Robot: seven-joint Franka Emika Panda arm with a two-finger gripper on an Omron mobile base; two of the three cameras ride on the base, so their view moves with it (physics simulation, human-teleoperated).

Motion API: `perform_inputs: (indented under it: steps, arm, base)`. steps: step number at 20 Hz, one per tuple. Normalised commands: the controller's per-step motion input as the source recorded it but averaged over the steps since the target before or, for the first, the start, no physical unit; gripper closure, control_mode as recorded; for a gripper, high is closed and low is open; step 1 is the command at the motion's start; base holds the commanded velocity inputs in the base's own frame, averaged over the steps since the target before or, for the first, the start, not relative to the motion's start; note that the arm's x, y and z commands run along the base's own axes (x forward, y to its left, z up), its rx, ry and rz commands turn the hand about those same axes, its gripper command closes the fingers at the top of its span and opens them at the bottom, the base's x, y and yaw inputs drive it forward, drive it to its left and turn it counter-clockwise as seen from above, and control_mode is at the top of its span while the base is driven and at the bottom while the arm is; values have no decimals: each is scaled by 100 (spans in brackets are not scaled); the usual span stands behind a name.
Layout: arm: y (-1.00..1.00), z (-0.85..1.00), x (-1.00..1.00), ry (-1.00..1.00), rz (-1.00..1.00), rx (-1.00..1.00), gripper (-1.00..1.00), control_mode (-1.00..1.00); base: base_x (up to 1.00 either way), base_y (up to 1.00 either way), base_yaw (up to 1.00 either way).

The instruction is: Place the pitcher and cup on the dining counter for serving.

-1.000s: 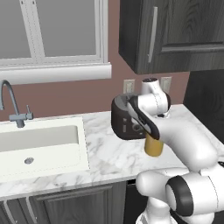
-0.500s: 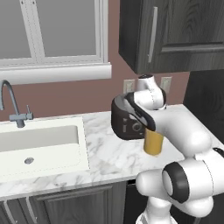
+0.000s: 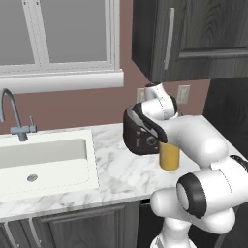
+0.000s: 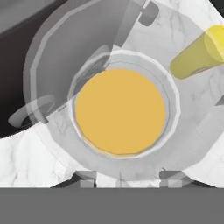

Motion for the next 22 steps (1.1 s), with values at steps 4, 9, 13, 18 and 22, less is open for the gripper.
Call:
perform_inputs:
  steps: [4,9,13,18,22]
  arm:
    - [0,0,0,0,0,0,100,-100]
    - [0,0,-7,-1,0,0,100,-100]
    - [0,1,-25,-8,0,0,100,-100]
    - [0,22,-47,-15,0,0,100,-100]
    - [0,44,-51,-19,0,0,100,-100]
  base:
    - [0,0,0]
    - [0,0,0]
    - [0,0,0]
    - [0,0,0]
    - [0,0,0]
